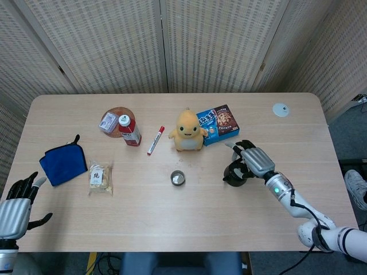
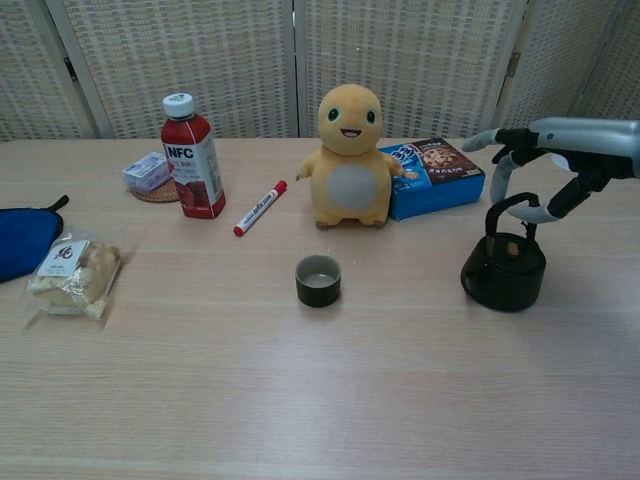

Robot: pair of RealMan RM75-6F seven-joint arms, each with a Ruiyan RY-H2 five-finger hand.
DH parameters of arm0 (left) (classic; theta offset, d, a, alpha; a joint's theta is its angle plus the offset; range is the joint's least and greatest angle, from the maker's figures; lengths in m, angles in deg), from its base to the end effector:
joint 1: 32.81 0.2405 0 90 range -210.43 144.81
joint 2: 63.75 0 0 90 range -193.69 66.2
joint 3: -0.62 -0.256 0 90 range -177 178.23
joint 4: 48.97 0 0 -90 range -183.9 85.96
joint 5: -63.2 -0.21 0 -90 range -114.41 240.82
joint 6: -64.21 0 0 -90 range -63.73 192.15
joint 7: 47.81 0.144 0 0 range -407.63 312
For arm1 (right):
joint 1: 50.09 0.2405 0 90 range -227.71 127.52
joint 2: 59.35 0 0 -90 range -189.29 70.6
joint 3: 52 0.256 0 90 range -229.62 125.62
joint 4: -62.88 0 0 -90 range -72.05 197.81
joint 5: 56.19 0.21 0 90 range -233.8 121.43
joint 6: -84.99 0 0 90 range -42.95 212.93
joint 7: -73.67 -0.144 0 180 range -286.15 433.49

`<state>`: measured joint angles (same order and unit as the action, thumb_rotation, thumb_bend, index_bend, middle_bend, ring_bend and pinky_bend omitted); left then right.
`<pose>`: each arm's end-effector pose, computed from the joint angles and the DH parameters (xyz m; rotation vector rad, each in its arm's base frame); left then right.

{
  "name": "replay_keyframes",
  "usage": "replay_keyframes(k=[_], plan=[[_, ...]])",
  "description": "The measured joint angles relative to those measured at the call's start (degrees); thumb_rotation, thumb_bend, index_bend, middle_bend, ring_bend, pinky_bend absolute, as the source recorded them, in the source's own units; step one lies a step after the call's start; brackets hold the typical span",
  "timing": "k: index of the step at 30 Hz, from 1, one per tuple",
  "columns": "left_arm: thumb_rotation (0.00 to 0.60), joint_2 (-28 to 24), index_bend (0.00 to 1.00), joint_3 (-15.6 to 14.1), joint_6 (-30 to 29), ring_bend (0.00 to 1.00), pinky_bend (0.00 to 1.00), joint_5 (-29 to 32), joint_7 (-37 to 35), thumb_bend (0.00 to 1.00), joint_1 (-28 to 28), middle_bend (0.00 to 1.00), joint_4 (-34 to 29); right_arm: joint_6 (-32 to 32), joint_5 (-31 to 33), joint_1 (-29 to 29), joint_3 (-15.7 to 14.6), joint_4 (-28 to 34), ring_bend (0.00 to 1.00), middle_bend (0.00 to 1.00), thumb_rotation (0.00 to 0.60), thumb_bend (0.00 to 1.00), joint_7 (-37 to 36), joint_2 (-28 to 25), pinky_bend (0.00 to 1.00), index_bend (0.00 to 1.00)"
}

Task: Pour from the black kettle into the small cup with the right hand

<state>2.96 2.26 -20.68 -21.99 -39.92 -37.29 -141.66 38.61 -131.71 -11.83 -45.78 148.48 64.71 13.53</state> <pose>-0.3105 0.1740 0.1412 -1.4168 -0.8660 -0.8141 -0.2146 -0.3393 0.0498 1.8734 -1.2104 0.8923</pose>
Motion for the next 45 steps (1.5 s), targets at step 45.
replay_keyframes(k=[45], plan=[[0.600,-0.8,0.12,-0.8,-0.8,0.09,0.07,-0.9,-2.4,0.16,1.0,0.02,-0.3,-11.5,-8.0,-8.3,-6.6,3.1,0.38,0.49,0.600,0.07,14.6,0.7,0.05,0.38]])
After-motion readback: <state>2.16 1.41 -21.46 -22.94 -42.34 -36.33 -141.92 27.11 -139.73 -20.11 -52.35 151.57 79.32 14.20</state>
